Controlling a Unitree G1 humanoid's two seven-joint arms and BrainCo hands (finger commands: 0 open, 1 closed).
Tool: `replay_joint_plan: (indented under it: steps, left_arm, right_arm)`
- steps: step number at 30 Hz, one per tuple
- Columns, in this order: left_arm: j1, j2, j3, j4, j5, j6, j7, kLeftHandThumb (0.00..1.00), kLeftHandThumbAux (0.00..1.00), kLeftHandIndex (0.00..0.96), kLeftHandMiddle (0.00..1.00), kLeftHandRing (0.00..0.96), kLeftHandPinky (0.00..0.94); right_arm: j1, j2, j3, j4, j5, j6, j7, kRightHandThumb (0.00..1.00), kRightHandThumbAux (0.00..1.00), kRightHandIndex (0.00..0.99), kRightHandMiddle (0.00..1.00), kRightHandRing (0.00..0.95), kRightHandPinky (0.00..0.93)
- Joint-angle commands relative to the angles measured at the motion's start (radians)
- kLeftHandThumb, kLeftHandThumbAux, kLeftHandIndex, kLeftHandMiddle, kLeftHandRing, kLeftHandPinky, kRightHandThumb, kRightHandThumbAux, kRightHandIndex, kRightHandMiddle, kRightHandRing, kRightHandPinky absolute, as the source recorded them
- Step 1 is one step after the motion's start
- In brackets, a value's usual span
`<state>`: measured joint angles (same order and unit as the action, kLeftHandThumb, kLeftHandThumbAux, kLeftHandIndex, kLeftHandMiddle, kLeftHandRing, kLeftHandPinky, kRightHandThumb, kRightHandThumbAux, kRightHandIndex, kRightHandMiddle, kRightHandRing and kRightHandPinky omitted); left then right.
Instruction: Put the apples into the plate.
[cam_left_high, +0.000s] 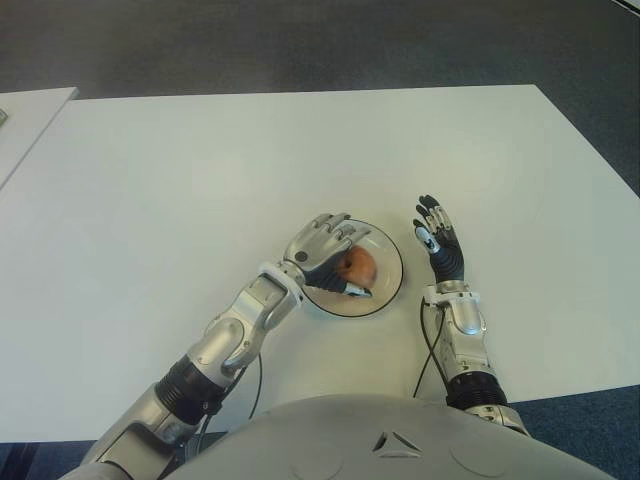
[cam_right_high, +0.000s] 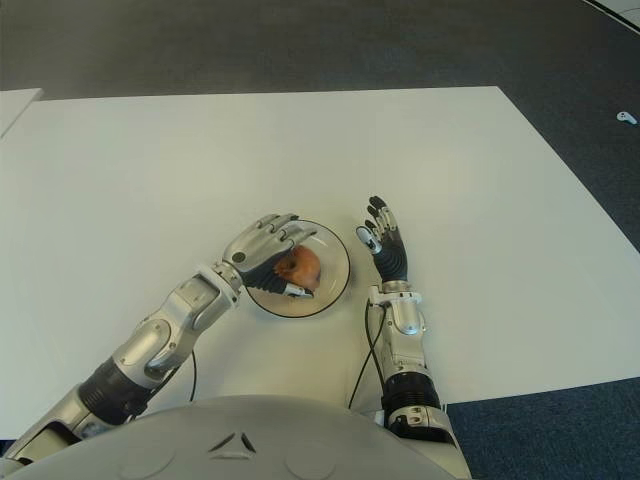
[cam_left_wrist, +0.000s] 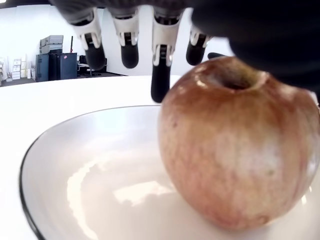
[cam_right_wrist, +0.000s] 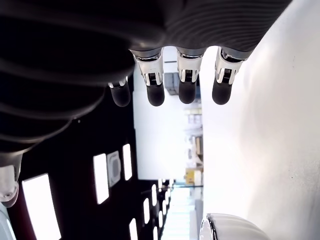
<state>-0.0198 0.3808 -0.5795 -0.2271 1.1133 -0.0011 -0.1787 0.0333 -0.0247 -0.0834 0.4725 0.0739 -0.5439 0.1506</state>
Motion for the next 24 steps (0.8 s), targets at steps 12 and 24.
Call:
replay_joint_plan:
  steps: [12, 24]
  left_arm:
    - [0.016, -0.051, 0.086, 0.008, -0.022, 0.065, 0.052, 0.132, 0.243, 0.0, 0.0, 0.0, 0.0]
    - [0.05, -0.083, 0.131, -0.022, -0.089, 0.092, 0.057, 0.157, 0.21, 0.0, 0.0, 0.0, 0.0]
  right_arm:
    - [0.104, 0.041, 0.015, 0.085, 0.004, 0.064, -0.013, 0.0, 0.452, 0.0, 0.0, 0.0, 0.0]
    - [0.108, 0.058, 0.017, 0.086, 0.011, 0.062, -0.018, 0.0, 0.438, 0.0, 0.0, 0.0, 0.0]
